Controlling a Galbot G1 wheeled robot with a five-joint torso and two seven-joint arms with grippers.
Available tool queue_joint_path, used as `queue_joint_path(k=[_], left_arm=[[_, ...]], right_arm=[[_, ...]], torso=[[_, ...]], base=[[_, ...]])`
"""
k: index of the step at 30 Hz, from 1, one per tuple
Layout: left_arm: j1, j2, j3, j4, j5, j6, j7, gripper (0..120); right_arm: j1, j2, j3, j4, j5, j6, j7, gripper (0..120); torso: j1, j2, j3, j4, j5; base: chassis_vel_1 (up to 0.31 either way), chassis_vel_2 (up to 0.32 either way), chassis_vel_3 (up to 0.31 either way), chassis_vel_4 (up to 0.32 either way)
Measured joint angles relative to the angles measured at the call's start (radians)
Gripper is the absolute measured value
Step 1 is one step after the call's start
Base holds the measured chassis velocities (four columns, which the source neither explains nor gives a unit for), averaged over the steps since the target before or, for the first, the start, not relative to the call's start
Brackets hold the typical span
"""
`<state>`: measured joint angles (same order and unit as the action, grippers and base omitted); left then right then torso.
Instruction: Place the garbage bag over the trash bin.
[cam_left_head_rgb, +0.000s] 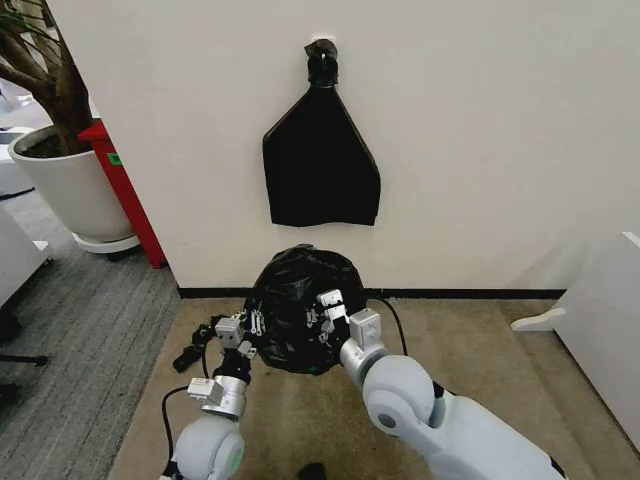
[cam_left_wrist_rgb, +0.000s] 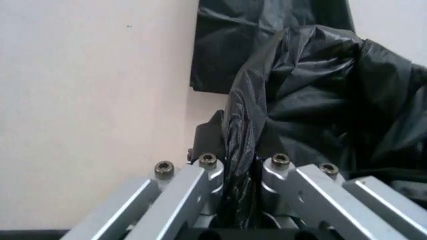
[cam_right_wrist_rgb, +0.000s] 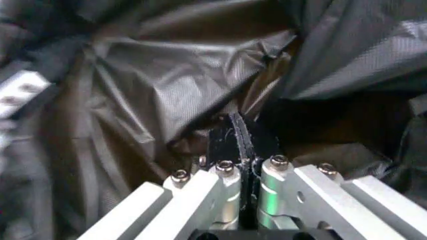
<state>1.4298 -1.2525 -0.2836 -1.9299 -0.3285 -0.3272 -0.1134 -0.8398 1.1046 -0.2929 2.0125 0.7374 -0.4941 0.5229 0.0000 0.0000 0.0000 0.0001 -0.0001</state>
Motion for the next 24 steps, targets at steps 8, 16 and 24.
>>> queue_joint_path(k=[8, 16, 24], left_arm=[[0.013, -0.011, 0.006, -0.020, 0.028, -0.011, 0.013, 4], [0.030, -0.015, 0.008, -0.041, 0.037, -0.017, 0.020, 4], [0.041, -0.014, 0.003, -0.047, 0.037, -0.025, 0.022, 4]], right_arm=[[0.063, 0.070, -0.043, -0.147, -0.013, 0.003, 0.018, 0], [0.112, 0.158, -0.057, -0.315, -0.054, 0.007, 0.019, 0], [0.163, 0.169, -0.054, -0.411, -0.068, 0.022, 0.009, 0]], torso=[[0.000, 0.000, 0.000, -0.0001, 0.0000], [0.000, 0.000, 0.000, -0.0001, -0.0001], [0.000, 0.000, 0.000, 0.0001, 0.0000]], base=[[0.000, 0.000, 0.000, 0.000], [0.000, 0.000, 0.000, 0.000], [0.000, 0.000, 0.000, 0.000]])
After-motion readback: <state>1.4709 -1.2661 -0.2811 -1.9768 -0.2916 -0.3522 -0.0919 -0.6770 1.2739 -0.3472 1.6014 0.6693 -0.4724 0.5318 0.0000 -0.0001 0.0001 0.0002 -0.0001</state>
